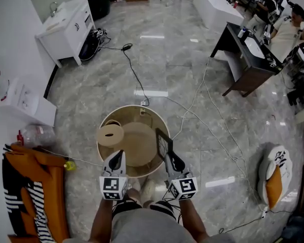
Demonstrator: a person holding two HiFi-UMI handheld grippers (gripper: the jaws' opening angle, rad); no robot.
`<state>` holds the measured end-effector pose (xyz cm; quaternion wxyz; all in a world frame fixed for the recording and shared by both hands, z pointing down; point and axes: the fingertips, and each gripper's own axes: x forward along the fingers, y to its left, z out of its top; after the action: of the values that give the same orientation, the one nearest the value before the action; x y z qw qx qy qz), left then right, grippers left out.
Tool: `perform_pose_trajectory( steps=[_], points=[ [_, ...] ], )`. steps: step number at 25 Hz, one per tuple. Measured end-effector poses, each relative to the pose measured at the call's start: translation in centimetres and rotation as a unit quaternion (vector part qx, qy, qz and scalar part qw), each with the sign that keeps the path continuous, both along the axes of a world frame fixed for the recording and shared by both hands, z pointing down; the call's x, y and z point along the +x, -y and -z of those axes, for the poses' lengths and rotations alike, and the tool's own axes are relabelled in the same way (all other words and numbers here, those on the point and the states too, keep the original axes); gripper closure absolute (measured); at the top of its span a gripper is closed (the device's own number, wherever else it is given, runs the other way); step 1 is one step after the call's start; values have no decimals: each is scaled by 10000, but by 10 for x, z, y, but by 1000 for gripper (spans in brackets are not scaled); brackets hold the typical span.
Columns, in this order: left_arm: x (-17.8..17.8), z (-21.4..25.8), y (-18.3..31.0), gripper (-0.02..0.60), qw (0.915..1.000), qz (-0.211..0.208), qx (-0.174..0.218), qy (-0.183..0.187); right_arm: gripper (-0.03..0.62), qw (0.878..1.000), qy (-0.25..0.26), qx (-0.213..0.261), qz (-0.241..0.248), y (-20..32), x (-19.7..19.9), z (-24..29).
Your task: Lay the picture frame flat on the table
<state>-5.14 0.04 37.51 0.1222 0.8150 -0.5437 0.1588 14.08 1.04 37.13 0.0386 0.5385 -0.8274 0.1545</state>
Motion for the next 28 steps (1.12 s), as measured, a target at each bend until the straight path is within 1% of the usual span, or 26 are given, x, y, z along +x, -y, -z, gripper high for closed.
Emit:
perform_pose_trajectory(
  steps=[5, 9, 15, 22, 26, 28],
  points=[
    [-9, -15, 33, 565, 10000, -36, -70, 2, 528, 9998, -66, -168, 51, 30, -13, -19],
    [-22, -43, 56, 565, 9996, -73, -282, -1, 528, 9992, -121, -363, 72, 55, -29, -46],
    [-37, -98, 81, 565, 9979, -133, -628, -16, 528, 9973, -138, -710, 90, 89, -49, -95],
    [-50, -168, 100, 565, 9945, -246, -1013, -67, 528, 9934, -168, -1137, -42, 111, -64, -164],
    [-49, -204, 108, 565, 9924, -435, -1152, 80, 528, 9902, -132, -1390, -96, 115, -69, -203],
    [-51, -222, 112, 565, 9915, -443, -1217, 112, 528, 9886, -128, -1497, -79, 117, -71, -221]
  ],
)
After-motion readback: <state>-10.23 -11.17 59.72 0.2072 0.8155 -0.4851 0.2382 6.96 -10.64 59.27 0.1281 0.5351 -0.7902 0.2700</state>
